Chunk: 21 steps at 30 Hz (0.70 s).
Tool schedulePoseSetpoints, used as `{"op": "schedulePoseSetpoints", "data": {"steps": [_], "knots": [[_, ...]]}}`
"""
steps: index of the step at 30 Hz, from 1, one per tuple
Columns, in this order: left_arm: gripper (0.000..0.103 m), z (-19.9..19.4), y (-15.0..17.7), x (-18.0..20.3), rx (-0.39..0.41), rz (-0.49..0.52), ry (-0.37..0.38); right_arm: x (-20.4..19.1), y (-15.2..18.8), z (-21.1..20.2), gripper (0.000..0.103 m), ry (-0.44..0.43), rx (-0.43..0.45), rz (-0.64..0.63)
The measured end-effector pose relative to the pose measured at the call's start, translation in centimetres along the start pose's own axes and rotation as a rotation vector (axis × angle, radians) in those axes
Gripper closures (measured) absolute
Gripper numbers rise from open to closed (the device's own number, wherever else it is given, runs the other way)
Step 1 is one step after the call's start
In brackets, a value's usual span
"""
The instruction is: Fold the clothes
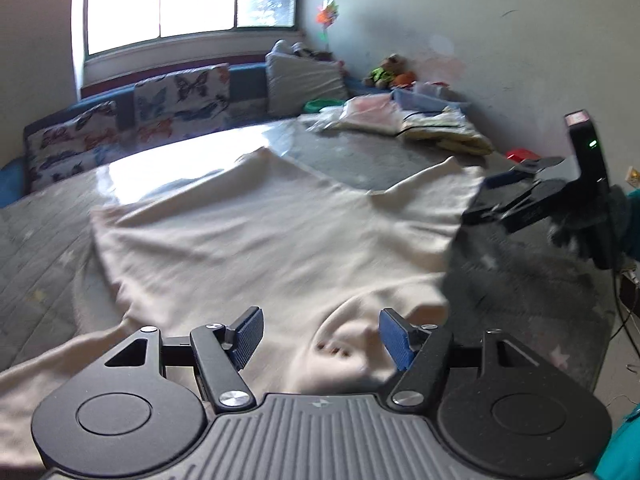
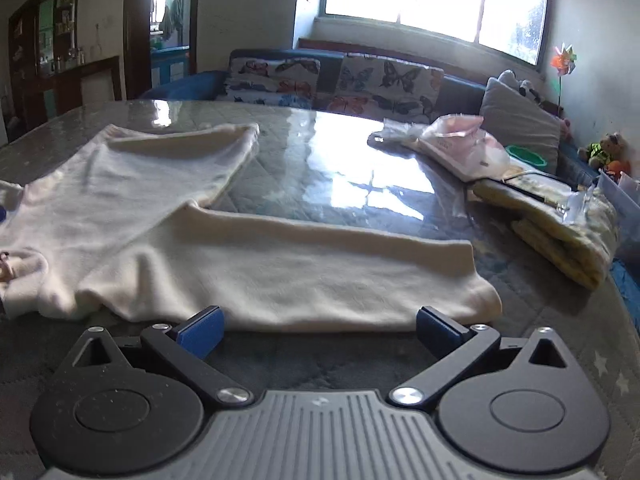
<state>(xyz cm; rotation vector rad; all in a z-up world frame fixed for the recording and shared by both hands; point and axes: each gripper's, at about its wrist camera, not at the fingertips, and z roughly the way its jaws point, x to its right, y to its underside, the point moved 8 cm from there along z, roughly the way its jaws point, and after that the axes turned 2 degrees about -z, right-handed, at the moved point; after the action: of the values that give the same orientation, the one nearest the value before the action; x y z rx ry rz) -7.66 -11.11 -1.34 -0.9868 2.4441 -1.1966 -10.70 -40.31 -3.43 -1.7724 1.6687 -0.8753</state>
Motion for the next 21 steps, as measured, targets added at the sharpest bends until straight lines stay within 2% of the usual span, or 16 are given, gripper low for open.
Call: {"op": "schedulePoseSetpoints", "data": {"steps": [4,7,11,12,14,17,21], "knots": [[0.036,0.0,1.6,-0.3,-0.026,-0.019,-0.002,-3.2,-1.6,-0.1,0.000,-0.089,0.039,-0.010],[0.036,-0.1,2.6,0.1,-0.035,-0.002,-0.010,-6.4,-2.0,1.0,0.000,-0.160,0.035,-0.041],[0.036,-0.8,3.2,0.3,-0.030,0.023,-0.018,-7.9,-1.2,2.1,0.000,-0.175,0.004,-0.062],[0.036,-1.0,3.2,0.2,-0.032,0.021,-0.013,-7.8,-1.3,1.9,0.000,-0.152,0.000,-0.072],[0.036,-1.5,3.1,0.2,-0.030,0.016,0.001,-7.8,-1.7,1.4,0.000,-0.148,0.014,-0.069],[0.036,-2.3,1.7,0.2,0.014,0.002,0.011,-9.2,-3.6,-0.1,0.000,-0.191,0.081,-0.063],[0.038,-1.8,-0.3,-0.7,0.061,-0.073,0.003,-12.0,-5.1,0.3,0.000,-0.236,0.115,-0.083]]}}
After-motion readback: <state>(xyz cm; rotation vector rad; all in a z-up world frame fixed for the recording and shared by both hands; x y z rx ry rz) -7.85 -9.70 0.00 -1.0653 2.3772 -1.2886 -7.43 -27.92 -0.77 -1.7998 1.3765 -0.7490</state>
